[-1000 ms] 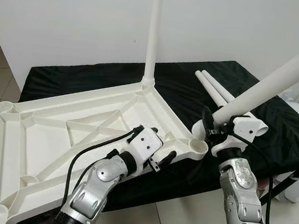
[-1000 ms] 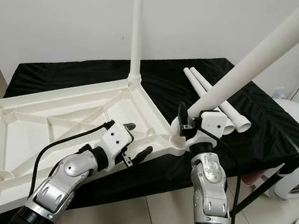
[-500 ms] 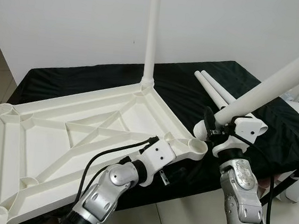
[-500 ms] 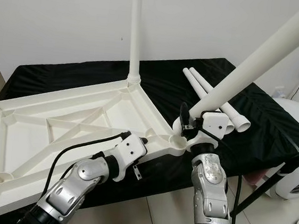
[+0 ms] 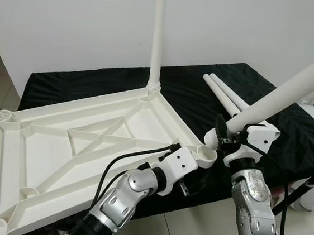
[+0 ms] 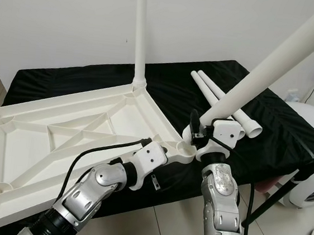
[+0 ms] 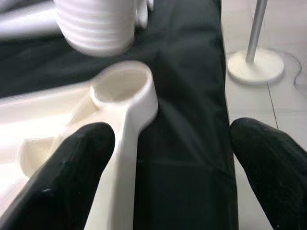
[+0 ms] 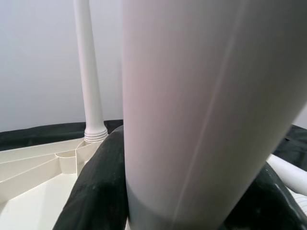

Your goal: Building children table

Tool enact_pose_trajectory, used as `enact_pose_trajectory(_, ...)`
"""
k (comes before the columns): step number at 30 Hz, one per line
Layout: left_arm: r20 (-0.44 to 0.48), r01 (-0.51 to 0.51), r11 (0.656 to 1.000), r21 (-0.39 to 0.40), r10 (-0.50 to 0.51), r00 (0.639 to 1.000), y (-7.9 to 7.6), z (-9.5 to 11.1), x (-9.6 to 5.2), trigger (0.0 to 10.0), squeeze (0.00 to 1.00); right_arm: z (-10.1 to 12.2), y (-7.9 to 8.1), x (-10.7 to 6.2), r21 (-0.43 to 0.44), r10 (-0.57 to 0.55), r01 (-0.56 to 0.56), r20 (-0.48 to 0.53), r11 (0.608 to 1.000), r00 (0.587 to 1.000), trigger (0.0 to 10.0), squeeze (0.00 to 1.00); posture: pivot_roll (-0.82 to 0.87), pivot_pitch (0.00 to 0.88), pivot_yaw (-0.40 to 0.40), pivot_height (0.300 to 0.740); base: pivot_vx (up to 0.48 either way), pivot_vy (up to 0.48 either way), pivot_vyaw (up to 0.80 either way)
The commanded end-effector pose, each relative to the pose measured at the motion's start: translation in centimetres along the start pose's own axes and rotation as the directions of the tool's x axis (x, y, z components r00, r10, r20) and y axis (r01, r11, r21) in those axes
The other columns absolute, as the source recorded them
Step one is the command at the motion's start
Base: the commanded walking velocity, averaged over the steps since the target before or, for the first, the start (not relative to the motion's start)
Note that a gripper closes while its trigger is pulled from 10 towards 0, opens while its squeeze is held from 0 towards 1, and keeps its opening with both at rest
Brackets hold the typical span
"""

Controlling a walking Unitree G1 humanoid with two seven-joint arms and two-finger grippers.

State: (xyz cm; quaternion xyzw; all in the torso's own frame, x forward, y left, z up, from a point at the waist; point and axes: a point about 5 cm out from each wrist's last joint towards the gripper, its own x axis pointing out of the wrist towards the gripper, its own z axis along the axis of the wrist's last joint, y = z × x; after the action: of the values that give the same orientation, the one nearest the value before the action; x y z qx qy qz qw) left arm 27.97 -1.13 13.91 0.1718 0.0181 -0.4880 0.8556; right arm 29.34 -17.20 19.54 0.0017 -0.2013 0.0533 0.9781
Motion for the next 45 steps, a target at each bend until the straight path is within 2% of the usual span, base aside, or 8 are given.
enact_pose_trajectory(1,-0.087,-0.028,0.999,0.018,0.03,0.996,0.1,-1.0,0.4,10.0,0.0,0.4,0.0,-0.1,0.001,-0.01,0.01,0.012,1.0,1.0,10.0,0.0,-0.11,0.028,0.068,0.74,0.0,0.0,0.0)
enact_pose_trajectory(36,-0.271,-0.225,0.964,-0.143,0.18,0.946,3.2,-1.8,1.8,10.0,0.0,0.5,-0.1,0.1,0.001,-0.023,0.023,0.009,1.0,1.0,10.0,0.0,-0.1,0.051,0.063,0.74,0.0,0.0,0.0)
enact_pose_trajectory(37,-0.271,-0.228,0.963,-0.143,0.183,0.945,3.3,-1.9,1.7,5.0,0.0,0.5,-0.1,0.1,0.002,-0.023,0.023,0.009,1.0,1.0,10.0,0.0,-0.1,0.053,0.063,0.74,0.0,0.0,0.0)
enact_pose_trajectory(39,-0.27,-0.233,0.96,-0.153,0.186,0.945,3.4,-2.1,1.6,4.9,0.0,0.5,-0.1,0.1,0.003,-0.023,0.023,0.008,1.0,1.0,10.0,0.0,-0.1,0.053,0.063,0.74,0.0,0.0,0.0)
enact_pose_trajectory(40,-0.261,-0.23,0.96,-0.158,0.184,0.948,3.4,-2.0,1.6,3.3,0.0,0.5,-0.1,0.1,0.003,-0.023,0.023,0.008,1.0,1.0,10.0,0.0,-0.1,0.056,0.061,0.74,0.0,0.0,0.0)
enact_pose_trajectory(41,-0.261,-0.23,0.96,-0.158,0.184,0.948,3.4,-2.0,1.6,3.3,0.0,0.5,-0.1,0.1,0.003,-0.023,0.023,0.008,1.0,1.0,10.0,0.0,-0.1,0.056,0.061,0.74,0.0,0.0,0.0)
enact_pose_trajectory(42,-0.264,-0.235,0.958,-0.163,0.187,0.946,3.4,-2.2,1.5,0.4,0.0,0.5,-0.1,0.2,0.004,-0.021,0.021,0.006,1.0,1.0,10.0,0.0,-0.1,0.058,0.061,0.74,0.0,0.0,0.0)
enact_pose_trajectory(45,-0.274,-0.242,0.955,-0.169,0.191,0.943,3.4,-2.6,1.3,0.0,0.0,0.4,0.0,0.2,0.007,-0.019,0.019,0.005,1.0,1.0,10.0,0.0,-0.1,0.058,0.061,0.74,0.0,0.0,0.0)
